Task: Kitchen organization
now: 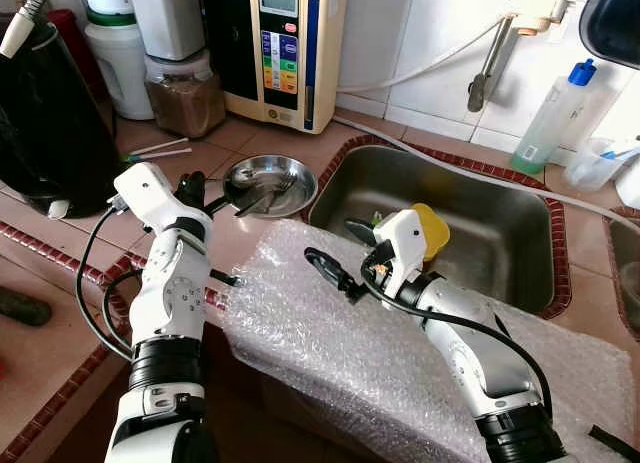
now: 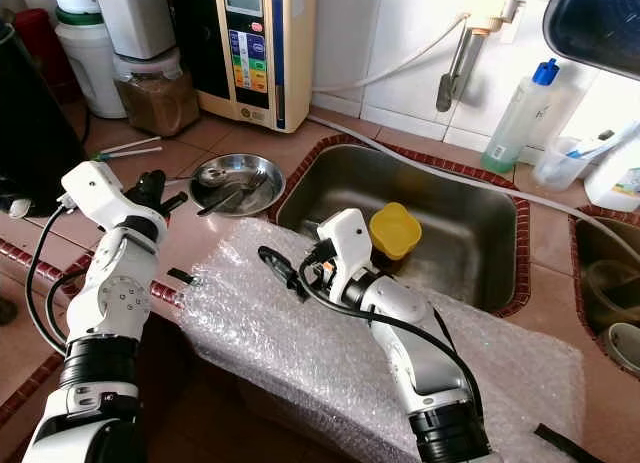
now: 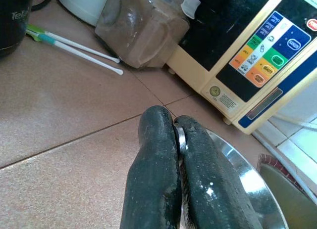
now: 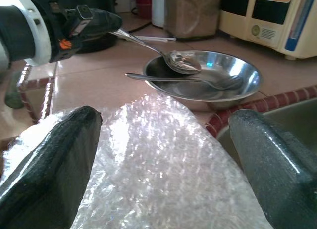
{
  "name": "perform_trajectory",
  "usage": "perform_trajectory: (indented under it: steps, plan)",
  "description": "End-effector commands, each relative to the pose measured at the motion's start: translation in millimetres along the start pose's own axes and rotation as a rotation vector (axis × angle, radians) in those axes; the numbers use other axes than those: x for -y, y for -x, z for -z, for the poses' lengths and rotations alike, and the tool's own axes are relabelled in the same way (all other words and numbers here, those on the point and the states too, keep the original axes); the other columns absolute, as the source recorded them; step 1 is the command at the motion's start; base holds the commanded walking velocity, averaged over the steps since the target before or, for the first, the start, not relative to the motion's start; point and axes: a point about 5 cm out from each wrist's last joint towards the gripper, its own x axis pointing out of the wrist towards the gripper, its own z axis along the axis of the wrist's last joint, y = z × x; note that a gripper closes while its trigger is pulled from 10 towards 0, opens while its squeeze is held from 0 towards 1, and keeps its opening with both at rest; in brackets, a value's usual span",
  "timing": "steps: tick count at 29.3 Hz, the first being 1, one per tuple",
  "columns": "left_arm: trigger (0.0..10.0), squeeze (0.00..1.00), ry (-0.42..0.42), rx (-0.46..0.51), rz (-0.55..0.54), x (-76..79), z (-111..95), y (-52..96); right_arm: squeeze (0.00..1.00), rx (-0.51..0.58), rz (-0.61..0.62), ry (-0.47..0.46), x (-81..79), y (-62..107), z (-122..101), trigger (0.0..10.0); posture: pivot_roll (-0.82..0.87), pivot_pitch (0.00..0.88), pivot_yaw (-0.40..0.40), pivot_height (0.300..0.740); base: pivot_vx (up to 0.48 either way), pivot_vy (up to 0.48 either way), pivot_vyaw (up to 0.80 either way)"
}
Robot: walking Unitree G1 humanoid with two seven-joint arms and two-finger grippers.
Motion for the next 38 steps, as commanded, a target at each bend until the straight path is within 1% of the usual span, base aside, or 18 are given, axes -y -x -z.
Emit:
perform_trajectory:
  steps: [1, 5, 7, 9, 13, 16, 18, 19, 20, 21, 22, 25, 26, 28, 30, 32, 34, 38]
  plan:
    - [0.0, 0.00, -0.011, 0.005, 0.032, 3.0, -3.6, 1.4, 0.00, -0.003, -0.009, -0.002, 0.3, 1.3, 0.0, 10.0, 0.09, 0.000, 0.002, 0.740, 0.000, 0.000, 0.00]
    - [0.0, 0.00, -0.004, 0.017, 0.065, 8.7, -7.1, 2.0, 0.00, 0.001, 0.009, -0.011, 5.1, 1.5, -0.8, 10.0, 0.09, 0.000, -0.007, 0.740, 0.000, 0.000, 0.00]
    - [0.0, 0.00, -0.005, 0.037, 0.070, 13.6, -14.0, 2.6, 0.00, 0.005, 0.017, -0.017, 7.9, 0.8, -2.5, 10.0, 0.10, 0.000, -0.011, 0.740, 0.000, 0.000, 0.00]
    - [0.0, 0.00, -0.012, 0.065, 0.094, 19.4, -22.2, 4.1, 0.00, 0.007, 0.016, -0.017, 9.0, -0.7, -3.9, 10.0, 0.10, 0.000, -0.011, 0.740, 0.000, 0.000, 0.00]
    - [0.0, 0.00, -0.003, 0.093, 0.151, 26.6, -31.6, 7.2, 0.00, 0.013, 0.032, -0.017, 11.2, -3.7, -4.1, 10.0, 0.11, 0.000, -0.010, 0.740, 0.000, 0.000, 0.00]
    - [0.0, 0.00, 0.047, 0.103, 0.253, 36.1, -34.3, 9.3, 0.00, 0.026, 0.055, -0.030, 12.2, -6.1, -4.3, 10.0, 0.11, 0.000, -0.003, 0.740, 0.000, 0.000, 0.00]
    - [0.0, 0.00, 0.075, 0.099, 0.293, 41.3, -34.5, 10.5, 0.00, 0.034, 0.071, -0.041, 13.1, -7.0, -4.7, 10.0, 0.10, 0.000, -0.001, 0.740, 0.000, 0.000, 0.00]
    - [0.0, 0.00, 0.103, 0.091, 0.330, 47.5, -35.1, 11.8, 0.00, 0.051, 0.103, -0.063, 15.7, -8.0, -6.2, 10.0, 0.10, 0.000, -0.001, 0.740, 0.000, 0.000, 0.00]
    - [0.0, 0.00, 0.114, 0.087, 0.342, 49.7, -35.3, 12.2, 0.00, 0.056, 0.111, -0.068, 16.3, -8.2, -6.5, 10.0, 0.10, 0.000, -0.001, 0.740, 0.000, 0.000, 0.00]
    - [0.0, 0.00, 0.120, 0.084, 0.350, 51.1, -35.3, 12.5, 0.00, 0.058, 0.115, -0.071, 16.6, -8.3, -6.7, 10.0, 0.10, 0.000, -0.001, 0.740, 0.000, 0.000, 0.00]
    - [0.0, 0.00, 0.123, 0.080, 0.414, 61.7, -36.2, 15.7, 0.00, 0.059, 0.177, -0.036, 23.0, -7.2, -7.4, 10.0, 0.10, 0.000, -0.001, 0.740, 0.000, 0.000, 0.00]
    - [0.0, 0.00, 0.122, 0.067, 0.512, 76.0, -33.8, 23.2, 0.00, 0.087, 0.221, -0.049, 30.4, -6.7, -11.8, 10.0, 0.10, 0.000, -0.002, 0.740, 0.000, 0.000, 0.00]
    - [0.0, 0.00, 0.122, 0.067, 0.512, 76.0, -33.8, 23.2, 0.00, 0.087, 0.221, -0.049, 30.4, -6.7, -11.8, 10.0, 0.10, 0.000, -0.002, 0.740, 0.000, 0.000, 0.00]
    - [0.0, 0.00, 0.150, 0.030, 0.566, 83.5, -26.6, 27.3, 0.00, 0.133, 0.257, -0.127, 35.9, -10.4, -17.3, 10.0, 0.10, 0.000, -0.002, 0.740, 0.000, 0.000, 0.00]
    - [0.0, 0.00, 0.159, 0.011, 0.588, 87.1, -22.9, 29.0, 0.00, 0.165, 0.299, -0.181, 40.6, -11.8, -20.3, 10.0, 0.10, 0.000, -0.003, 0.740, 0.000, 0.000, 0.00]
    - [0.0, 0.00, 0.169, -0.022, 0.636, 93.8, -14.9, 32.7, 0.00, 0.228, 0.374, -0.301, 50.5, -12.9, -25.0, 10.0, 0.10, 0.000, -0.004, 0.740, 0.000, 0.000, 0.00]
    - [0.0, 0.00, 0.165, -0.032, 0.641, 95.5, -11.3, 33.4, 0.00, 0.250, 0.391, -0.340, 53.9, -12.5, -26.6, 10.0, 0.10, 0.000, -0.004, 0.740, 0.000, 0.000, 0.00]
    - [0.0, 0.00, 0.194, -0.063, 0.667, 101.6, -2.4, 36.6, 0.00, 0.316, 0.424, -0.434, 64.2, -9.0, -32.7, 10.0, 0.09, 0.000, -0.002, 0.740, 0.000, 0.000, 0.00]
